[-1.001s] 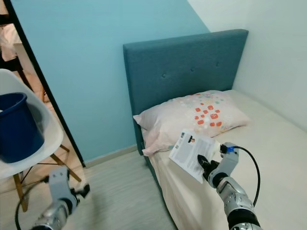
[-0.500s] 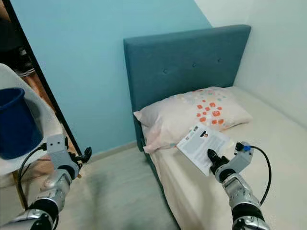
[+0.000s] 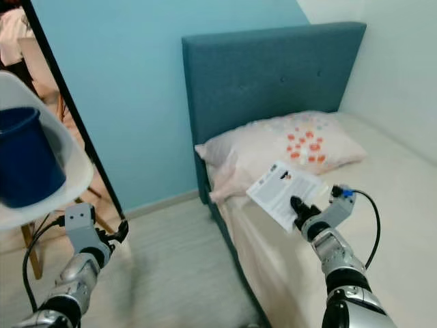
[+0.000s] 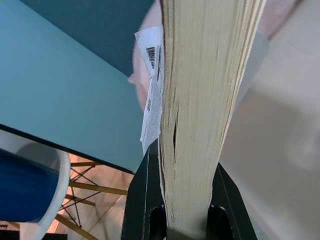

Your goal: Clean up the room

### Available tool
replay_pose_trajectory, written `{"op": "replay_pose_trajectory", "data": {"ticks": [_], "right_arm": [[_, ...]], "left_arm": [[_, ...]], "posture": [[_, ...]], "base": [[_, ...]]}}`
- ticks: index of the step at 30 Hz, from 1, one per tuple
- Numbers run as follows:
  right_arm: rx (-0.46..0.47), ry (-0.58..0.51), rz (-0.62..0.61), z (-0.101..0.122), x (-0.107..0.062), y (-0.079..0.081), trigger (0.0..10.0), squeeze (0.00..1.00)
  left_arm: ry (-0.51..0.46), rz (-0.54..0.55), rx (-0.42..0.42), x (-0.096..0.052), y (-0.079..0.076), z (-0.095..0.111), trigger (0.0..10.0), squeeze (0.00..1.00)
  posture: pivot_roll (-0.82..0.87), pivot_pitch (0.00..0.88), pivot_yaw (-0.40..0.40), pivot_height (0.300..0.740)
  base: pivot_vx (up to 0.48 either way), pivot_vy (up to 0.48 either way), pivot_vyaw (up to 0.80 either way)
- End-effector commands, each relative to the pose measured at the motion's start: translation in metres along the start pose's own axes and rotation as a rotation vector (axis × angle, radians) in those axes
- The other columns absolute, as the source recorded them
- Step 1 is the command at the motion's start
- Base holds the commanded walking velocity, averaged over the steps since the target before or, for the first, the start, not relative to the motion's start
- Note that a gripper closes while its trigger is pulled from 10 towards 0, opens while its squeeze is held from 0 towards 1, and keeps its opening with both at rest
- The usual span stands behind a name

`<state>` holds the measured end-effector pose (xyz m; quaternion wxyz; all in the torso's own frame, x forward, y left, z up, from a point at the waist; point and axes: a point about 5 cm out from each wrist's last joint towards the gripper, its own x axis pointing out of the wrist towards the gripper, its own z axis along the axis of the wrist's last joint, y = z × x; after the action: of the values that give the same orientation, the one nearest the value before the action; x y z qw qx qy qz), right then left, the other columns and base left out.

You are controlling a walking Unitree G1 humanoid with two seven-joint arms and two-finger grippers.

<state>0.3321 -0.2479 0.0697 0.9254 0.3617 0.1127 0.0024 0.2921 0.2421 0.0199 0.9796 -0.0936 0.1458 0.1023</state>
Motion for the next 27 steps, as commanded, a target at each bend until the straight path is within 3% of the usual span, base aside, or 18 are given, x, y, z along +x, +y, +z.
{"op": "replay_pose_trajectory", "data": {"ticks": [1, 16, 27], "right_arm": [[0.017, -0.023, 0.004, 0.006, 0.002, 0.002, 10.0, 0.0], [0.038, -0.048, 0.0, 0.014, 0.007, 0.007, 10.0, 0.0], [0.121, 0.033, 0.003, -0.004, 0.015, 0.018, 10.0, 0.0]], "left_arm": [[-0.01, 0.006, -0.001, 0.0, 0.004, 0.002, 10.0, 0.0], [-0.098, -0.05, -0.014, 0.01, -0.01, 0.028, 10.0, 0.0], [-0.185, -0.086, 0.007, 0.003, -0.009, 0.039, 10.0, 0.0]], "posture": [[-0.06, 0.032, -0.023, 0.595], [-0.06, 0.039, -0.01, 0.535], [-0.01, 0.144, -0.012, 0.531]], "base": [[0.0, 0.0, 0.0], [0.0, 0.0, 0.0], [0.0, 0.0, 0.0]]}}
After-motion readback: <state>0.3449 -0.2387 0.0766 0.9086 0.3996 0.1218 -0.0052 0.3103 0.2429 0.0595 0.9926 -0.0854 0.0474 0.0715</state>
